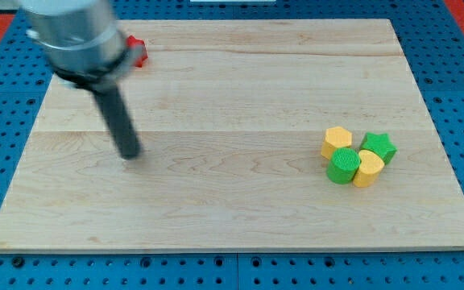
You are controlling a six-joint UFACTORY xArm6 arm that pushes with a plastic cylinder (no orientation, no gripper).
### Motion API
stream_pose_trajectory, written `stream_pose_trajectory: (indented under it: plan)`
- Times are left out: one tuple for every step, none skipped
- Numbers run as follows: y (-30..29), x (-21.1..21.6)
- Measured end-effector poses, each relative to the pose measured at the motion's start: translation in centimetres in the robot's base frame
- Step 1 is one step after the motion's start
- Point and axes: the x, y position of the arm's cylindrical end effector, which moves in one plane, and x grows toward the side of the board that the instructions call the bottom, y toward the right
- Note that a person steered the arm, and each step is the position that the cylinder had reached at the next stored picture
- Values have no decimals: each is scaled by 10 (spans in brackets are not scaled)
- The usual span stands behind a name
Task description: Move your arm closer to the green star
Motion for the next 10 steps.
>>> stream_pose_trajectory:
  plan:
    - [17, 8]
    - [17, 8]
    - [37, 30]
    - [93, 81]
    - [183, 87]
    - [242, 84]
    - [328, 84]
    - [376, 56]
    - [402, 29]
    - [387, 9]
